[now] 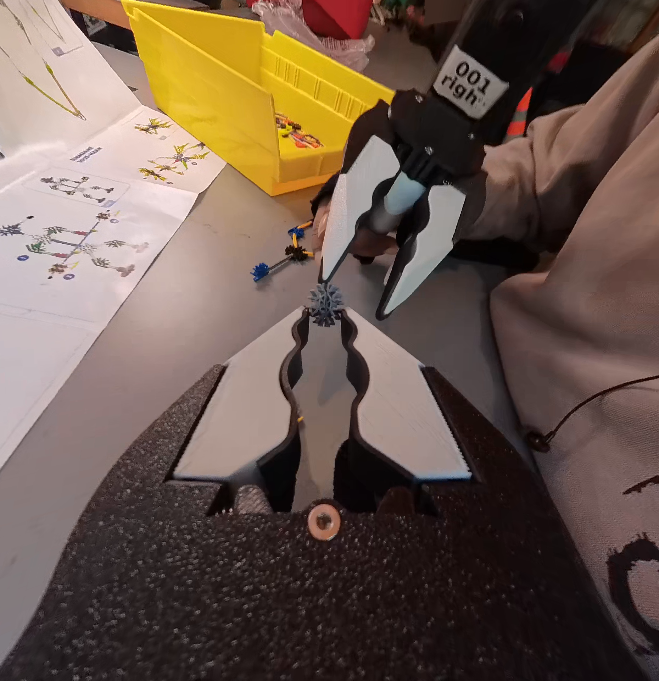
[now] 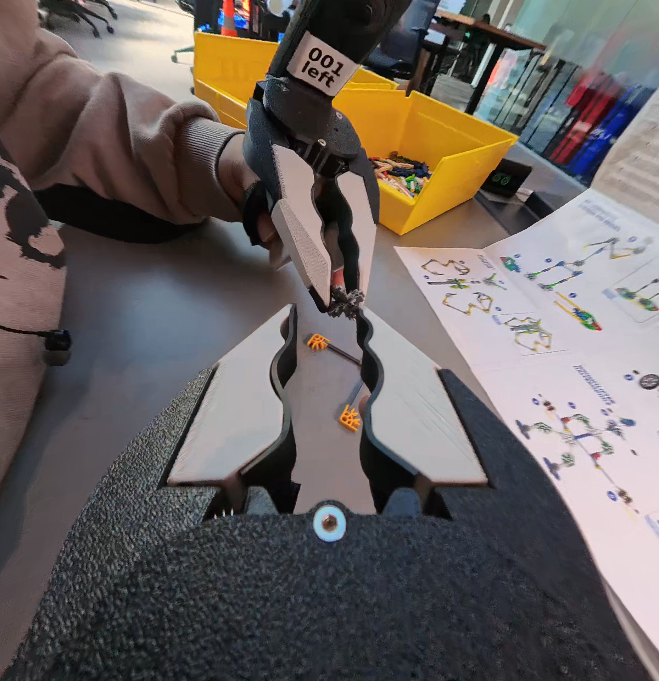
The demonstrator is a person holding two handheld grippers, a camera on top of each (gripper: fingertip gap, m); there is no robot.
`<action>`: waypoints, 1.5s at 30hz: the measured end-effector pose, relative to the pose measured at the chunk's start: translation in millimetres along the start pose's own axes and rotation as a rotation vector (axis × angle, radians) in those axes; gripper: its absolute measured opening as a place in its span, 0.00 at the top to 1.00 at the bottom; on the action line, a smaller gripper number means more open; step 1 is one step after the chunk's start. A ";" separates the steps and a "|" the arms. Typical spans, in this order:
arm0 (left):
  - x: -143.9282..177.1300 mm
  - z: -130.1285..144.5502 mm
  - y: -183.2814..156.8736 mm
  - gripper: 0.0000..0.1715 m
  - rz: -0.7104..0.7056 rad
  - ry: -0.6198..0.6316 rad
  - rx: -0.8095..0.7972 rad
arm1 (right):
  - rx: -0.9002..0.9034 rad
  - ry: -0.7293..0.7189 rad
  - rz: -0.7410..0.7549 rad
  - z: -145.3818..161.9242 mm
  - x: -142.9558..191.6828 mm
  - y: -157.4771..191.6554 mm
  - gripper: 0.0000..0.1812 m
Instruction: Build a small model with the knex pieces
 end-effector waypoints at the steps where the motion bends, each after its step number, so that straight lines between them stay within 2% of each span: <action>1: 0.0 3.5 0.6 0.90 -0.018 0.039 -0.037 | -0.029 0.009 -0.033 1.2 1.2 2.1 0.85; 5: -1.8 15.5 0.3 0.90 -0.048 0.147 -0.140 | -0.098 0.043 -0.104 6.0 2.7 6.7 0.88; 11: -10.7 24.4 -7.0 0.90 -0.026 0.208 -0.200 | -0.104 0.088 -0.104 13.9 -1.4 7.9 0.88; 17: -12.3 24.5 -11.3 0.90 -0.013 0.216 -0.231 | -0.096 0.132 -0.116 18.9 -2.2 11.7 0.94; 33: -9.5 20.8 -9.7 0.92 -0.005 0.177 -0.200 | -0.136 0.146 -0.125 18.8 0.8 6.1 0.95; 40: -11.6 31.1 -5.7 0.99 -0.023 0.229 -0.208 | -0.043 0.270 -0.117 39.9 1.1 8.8 0.94; 42: -11.2 31.6 -4.3 0.96 -0.034 0.236 -0.211 | -0.035 0.279 -0.119 41.5 1.0 10.2 0.94; 45: -12.7 33.2 -6.3 0.86 -0.015 0.239 -0.195 | -0.043 0.267 -0.120 38.8 1.0 10.0 0.94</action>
Point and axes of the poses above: each gripper's, where its closed fingertips meet, x back along the fingers, z out of its underside, y = z × x across the jaws, the point moved 2 cm from there along x, back along the fingers, and after that the axes turned 13 degrees about z, right-handed, at the moved point
